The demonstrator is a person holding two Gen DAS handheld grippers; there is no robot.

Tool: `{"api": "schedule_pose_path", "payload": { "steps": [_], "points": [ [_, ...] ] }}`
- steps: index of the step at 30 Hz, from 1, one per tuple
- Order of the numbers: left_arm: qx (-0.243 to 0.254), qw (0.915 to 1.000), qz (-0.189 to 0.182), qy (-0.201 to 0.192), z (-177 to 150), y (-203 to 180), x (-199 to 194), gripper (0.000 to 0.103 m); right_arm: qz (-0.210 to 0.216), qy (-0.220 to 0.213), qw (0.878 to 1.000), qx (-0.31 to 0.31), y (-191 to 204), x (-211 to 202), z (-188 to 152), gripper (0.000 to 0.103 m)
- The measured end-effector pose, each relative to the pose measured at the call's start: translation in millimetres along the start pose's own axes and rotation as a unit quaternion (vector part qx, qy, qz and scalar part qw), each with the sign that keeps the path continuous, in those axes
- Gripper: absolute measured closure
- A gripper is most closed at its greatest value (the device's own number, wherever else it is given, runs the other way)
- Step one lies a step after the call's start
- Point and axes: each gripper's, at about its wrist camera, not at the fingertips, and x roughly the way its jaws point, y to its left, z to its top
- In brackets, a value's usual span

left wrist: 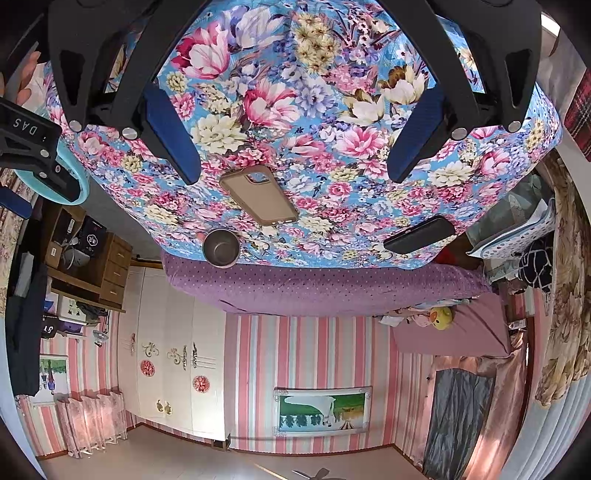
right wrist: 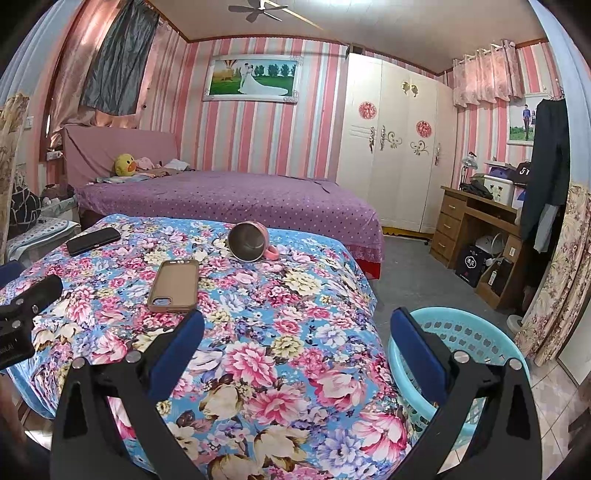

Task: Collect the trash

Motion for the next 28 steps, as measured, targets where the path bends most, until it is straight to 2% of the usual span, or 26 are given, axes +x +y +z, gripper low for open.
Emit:
{"api": "schedule_pose_path", "payload": {
  "steps": [28],
  "points": [
    [-0.002, 1.0000, -0.001, 0.000, 0.8, 1.6, -1.0, 0.005, 0.003, 0.003, 1.000, -0.003, -3.1, -1.1, 2.9, 0.005]
  ]
}}
